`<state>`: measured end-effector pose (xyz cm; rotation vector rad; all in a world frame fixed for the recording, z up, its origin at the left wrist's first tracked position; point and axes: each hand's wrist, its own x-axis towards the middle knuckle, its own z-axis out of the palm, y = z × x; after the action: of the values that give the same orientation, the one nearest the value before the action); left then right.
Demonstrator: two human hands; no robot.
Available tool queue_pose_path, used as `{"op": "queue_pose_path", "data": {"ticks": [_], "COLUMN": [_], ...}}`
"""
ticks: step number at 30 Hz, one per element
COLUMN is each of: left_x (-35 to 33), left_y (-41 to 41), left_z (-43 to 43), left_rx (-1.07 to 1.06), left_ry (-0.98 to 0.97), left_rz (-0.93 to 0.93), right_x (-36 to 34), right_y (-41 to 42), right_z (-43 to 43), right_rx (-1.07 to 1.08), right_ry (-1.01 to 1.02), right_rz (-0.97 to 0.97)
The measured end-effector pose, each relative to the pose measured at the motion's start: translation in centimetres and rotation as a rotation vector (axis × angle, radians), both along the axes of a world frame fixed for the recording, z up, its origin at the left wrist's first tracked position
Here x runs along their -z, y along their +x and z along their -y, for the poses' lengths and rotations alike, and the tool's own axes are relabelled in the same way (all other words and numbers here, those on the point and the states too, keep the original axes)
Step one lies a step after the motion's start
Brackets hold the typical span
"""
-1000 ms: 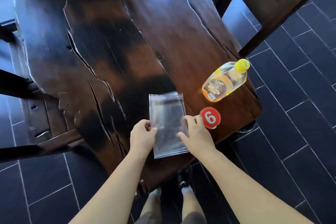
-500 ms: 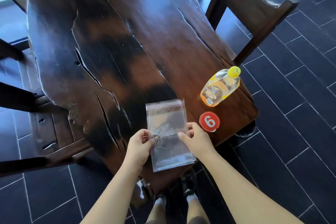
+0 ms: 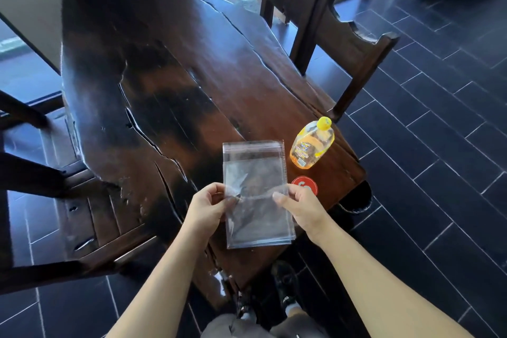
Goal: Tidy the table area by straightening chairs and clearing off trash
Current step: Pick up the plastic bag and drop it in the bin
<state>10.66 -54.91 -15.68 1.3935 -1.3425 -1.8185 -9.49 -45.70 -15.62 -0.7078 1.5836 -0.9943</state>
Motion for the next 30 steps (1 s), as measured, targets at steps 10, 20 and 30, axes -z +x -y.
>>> {"op": "queue_pose_path", "data": {"ticks": [10,20,30], "left_x": [-4.4,-6.1,-5.6], "left_y": [-0.2,-6.2,-21.7], "left_z": [-0.5,-1.0,-5.7], "left_rx": [0.158,0.252,0.311], "left_ry": [-0.069,-0.089,-0.055], "left_rz": [-0.051,-0.083,-0.083], "right_x": [-5.3,-6.2,-5.0], "right_y": [-1.7,-6.4,-20.5], "right_z": [-1.6,-5.2,-11.9], "right_rx": [0.104,0.245,0.352], "right_ry": [-0.137,-0.205,-0.228], "right_rz": [-0.051,-0.070,0.008]}}
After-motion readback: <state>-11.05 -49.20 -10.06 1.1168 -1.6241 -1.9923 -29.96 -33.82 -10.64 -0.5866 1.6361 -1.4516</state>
